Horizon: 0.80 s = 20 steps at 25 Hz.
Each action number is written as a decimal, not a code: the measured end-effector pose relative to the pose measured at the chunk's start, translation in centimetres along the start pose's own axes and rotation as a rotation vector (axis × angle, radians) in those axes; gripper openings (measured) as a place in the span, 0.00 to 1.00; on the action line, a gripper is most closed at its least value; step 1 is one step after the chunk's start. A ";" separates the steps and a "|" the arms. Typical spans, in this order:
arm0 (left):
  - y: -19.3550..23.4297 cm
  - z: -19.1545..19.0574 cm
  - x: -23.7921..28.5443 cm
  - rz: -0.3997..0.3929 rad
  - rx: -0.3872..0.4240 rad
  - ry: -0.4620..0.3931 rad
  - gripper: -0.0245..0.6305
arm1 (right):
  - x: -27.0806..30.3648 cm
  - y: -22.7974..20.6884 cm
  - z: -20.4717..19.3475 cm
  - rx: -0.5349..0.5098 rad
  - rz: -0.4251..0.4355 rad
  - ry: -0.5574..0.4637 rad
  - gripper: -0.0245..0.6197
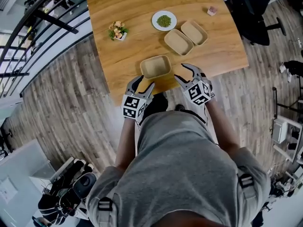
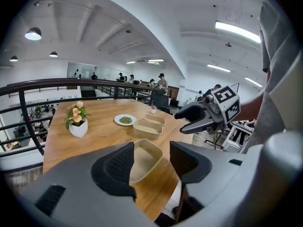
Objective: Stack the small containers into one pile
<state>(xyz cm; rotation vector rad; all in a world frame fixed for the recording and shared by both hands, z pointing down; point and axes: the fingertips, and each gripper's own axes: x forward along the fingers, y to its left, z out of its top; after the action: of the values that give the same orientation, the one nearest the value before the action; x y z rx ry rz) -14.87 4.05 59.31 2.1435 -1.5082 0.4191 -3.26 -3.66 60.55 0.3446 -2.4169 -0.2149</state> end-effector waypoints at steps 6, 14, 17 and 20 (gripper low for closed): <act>2.4 -0.2 1.1 -0.037 0.007 0.037 0.42 | 1.3 -1.2 -0.8 0.060 -0.019 0.045 0.43; 5.3 -2.6 3.2 -0.088 0.042 0.123 0.42 | 3.7 -1.5 -0.8 0.066 -0.048 0.103 0.43; 6.0 -4.1 3.5 -0.101 0.095 0.178 0.42 | 4.2 -0.9 -1.6 0.044 -0.035 0.140 0.44; 6.3 -4.7 3.4 -0.130 0.094 0.204 0.42 | 4.5 -0.2 -2.8 0.044 -0.008 0.178 0.45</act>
<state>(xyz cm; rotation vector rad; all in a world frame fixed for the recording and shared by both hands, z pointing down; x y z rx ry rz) -19.45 2.19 66.29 2.1802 -1.2522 0.6526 -4.66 -5.35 65.36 0.3771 -2.2473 -0.1294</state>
